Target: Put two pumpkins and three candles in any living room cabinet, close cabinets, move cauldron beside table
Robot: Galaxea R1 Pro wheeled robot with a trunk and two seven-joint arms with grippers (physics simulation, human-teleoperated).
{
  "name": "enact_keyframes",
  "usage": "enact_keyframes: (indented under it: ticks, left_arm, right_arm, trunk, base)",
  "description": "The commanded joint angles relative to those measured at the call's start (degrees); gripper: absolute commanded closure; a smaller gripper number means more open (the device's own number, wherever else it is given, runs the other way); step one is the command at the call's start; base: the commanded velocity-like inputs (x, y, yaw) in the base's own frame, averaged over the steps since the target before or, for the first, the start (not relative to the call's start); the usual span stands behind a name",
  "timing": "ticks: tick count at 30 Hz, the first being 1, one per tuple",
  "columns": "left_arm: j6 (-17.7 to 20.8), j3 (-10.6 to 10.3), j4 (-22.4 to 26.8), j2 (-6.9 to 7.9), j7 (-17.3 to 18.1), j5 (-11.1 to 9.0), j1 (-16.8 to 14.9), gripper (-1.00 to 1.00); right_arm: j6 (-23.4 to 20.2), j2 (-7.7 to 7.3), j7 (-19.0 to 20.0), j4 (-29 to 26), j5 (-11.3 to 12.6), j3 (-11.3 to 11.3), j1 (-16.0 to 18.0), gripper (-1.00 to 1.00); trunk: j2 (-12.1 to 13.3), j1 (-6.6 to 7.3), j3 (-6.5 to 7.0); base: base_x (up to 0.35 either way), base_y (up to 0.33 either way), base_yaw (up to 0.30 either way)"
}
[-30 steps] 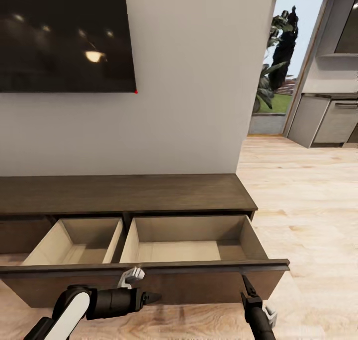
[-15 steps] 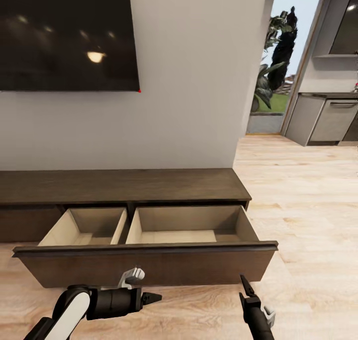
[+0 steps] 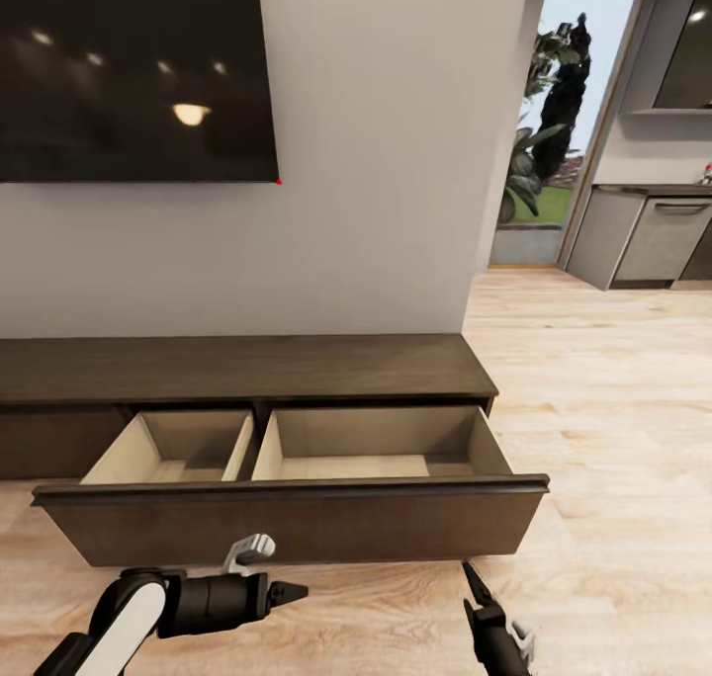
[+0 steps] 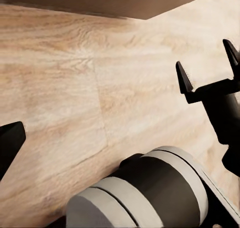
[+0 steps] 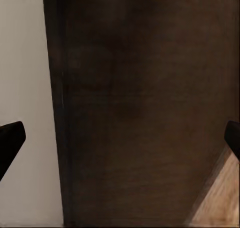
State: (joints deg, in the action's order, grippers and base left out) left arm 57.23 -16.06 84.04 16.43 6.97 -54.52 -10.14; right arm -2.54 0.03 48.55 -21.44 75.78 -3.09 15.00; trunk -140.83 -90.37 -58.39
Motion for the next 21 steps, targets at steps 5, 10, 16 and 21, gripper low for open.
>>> enact_keyframes:
  ticks: [5, 10, 16, 21]
  left_arm:
    - [0.02, -0.21, -3.51, 0.59, 0.54, 0.62, 0.26, -1.00]
    - [-0.15, -0.62, -8.48, -0.01, 0.40, 0.71, 0.28, -1.00]
    - [-0.34, -0.58, -14.11, -0.12, 0.02, 1.41, 0.22, -1.00]
    - [-0.38, -0.35, -15.64, -0.14, -0.02, 1.55, 0.21, -1.00]
  right_arm:
    - [-1.15, -0.32, 0.13, 3.49, 0.33, 3.39, -0.15, -1.00]
    - [-5.43, -2.65, 2.94, 11.16, -0.63, 4.75, -0.23, -1.00]
    - [-6.09, -5.86, 10.57, 17.08, -8.75, 6.41, -0.23, -1.00]
    - [-4.68, -7.13, 14.84, 21.60, -11.83, 6.72, -0.23, -1.00]
  trunk:
    - [2.00, 1.12, 0.85]
    - [4.00, 2.21, 1.75]
    - [6.41, 3.53, 2.83]
    - [8.42, 4.63, 3.73]
  base:
    - [0.000, 0.000, 0.000]
    - [0.000, 0.000, 0.000]
    - [0.000, 0.000, 0.000]
    - [0.000, 0.000, 0.000]
